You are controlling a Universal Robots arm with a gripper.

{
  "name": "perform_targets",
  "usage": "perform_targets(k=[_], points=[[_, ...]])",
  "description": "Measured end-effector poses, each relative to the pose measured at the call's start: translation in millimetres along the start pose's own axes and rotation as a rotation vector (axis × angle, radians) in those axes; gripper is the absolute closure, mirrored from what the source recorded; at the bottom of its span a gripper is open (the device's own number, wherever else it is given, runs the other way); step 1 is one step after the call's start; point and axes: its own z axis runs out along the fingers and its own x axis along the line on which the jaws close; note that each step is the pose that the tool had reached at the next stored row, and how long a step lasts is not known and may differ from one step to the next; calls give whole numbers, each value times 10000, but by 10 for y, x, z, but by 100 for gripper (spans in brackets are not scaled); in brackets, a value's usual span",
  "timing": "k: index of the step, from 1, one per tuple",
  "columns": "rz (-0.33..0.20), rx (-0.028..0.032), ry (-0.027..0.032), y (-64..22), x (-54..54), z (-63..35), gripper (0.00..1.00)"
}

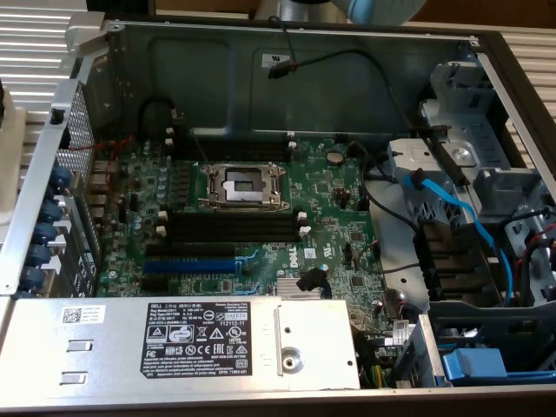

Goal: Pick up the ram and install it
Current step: 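Pick up the ram and move it above insertion slot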

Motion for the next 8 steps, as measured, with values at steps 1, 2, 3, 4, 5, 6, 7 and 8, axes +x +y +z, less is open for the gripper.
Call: perform_targets(k=[1, 2, 3, 4, 5, 6, 7, 8], points=[[1, -1, 1, -37, 5, -15, 88], [0, 1, -1, -75, 12, -37, 88], [0, 2, -3, -108, 17, -65, 88], [1, 2, -4, -140, 22, -98, 88], [0, 4, -4, -170, 28, -132, 88], [0, 6, -4, -198, 32, -166, 88], [0, 7, -4, -229, 37, -202, 88], [0, 6, -3, -258, 42, -237, 88]])
